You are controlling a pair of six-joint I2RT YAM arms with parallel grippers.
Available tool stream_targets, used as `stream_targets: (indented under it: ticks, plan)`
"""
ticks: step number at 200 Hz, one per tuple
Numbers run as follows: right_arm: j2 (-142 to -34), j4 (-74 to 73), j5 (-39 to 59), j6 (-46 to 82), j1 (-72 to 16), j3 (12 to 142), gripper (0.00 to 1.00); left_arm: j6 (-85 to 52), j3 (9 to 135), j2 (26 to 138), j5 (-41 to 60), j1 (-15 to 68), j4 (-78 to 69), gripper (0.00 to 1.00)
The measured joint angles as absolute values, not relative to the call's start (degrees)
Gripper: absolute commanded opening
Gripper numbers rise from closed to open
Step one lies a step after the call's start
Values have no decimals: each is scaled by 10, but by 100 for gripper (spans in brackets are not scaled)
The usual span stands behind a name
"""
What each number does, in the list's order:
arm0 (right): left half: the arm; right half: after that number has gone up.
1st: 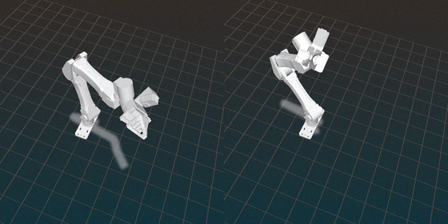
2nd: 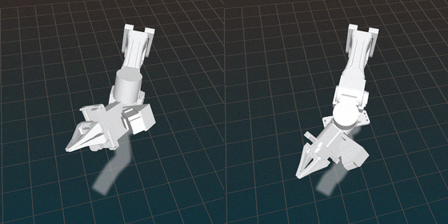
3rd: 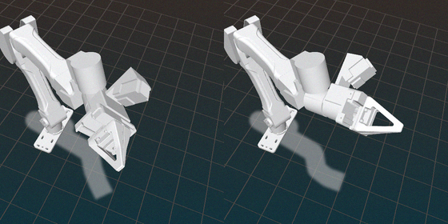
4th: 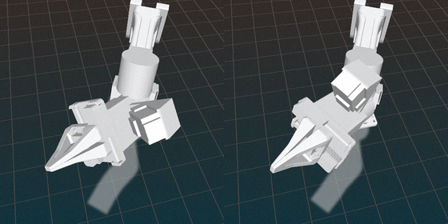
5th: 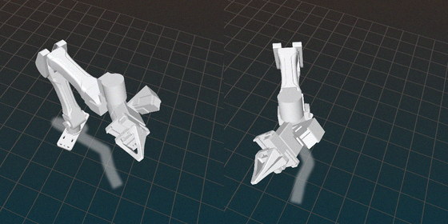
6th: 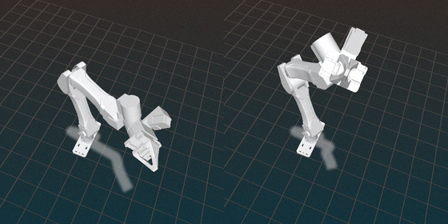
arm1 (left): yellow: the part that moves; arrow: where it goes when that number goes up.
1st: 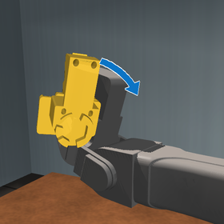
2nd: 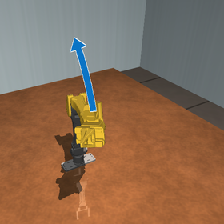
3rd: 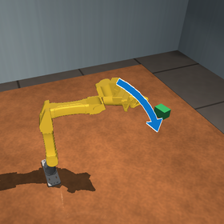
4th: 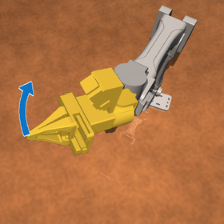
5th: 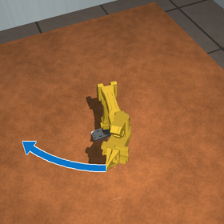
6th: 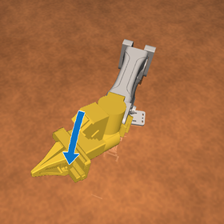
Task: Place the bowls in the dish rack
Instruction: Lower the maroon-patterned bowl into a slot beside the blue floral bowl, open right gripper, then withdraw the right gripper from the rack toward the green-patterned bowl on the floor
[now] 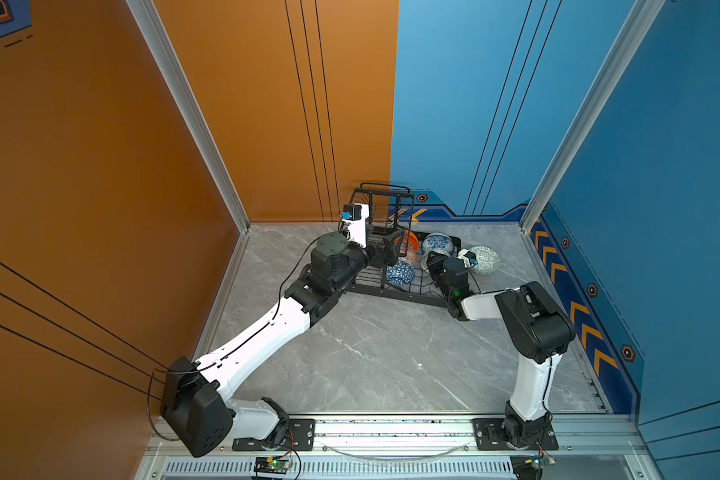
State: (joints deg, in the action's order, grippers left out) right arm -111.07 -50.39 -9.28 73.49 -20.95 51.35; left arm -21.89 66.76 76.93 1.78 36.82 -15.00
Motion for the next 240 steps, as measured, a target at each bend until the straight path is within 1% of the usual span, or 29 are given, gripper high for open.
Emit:
stream_targets:
  ticks: [23,35,52,87,97,112,144,190,217,240]
  plan:
    - [-1105,-489,-92,735,-206,517,34,-219,668,769,18,368,-150,98]
    - [-1105,-483,-91,734,-204,521,40,-219,668,769,18,368,-149,98]
    - [-1100,-474,-91,733,-200,524,44,-219,668,769,18,368,-149,98]
    - [-1076,-452,-86,724,-198,532,57,-219,668,769,18,368,-149,98]
    - [-1066,-449,-84,722,-198,532,64,-219,668,769,18,368,-149,98]
    - [-1054,-444,-79,719,-197,533,77,-220,668,769,18,368,-146,98]
    - [-1022,-418,-68,710,-196,533,100,-222,667,762,16,368,-132,98]
    - [-935,-343,-58,692,-194,533,100,-225,672,741,7,368,-89,98]
    - [-865,-233,-49,655,-177,549,100,-226,692,742,7,368,-54,98]
    - [-818,-131,-45,616,-139,575,100,-226,724,755,9,369,-32,98]
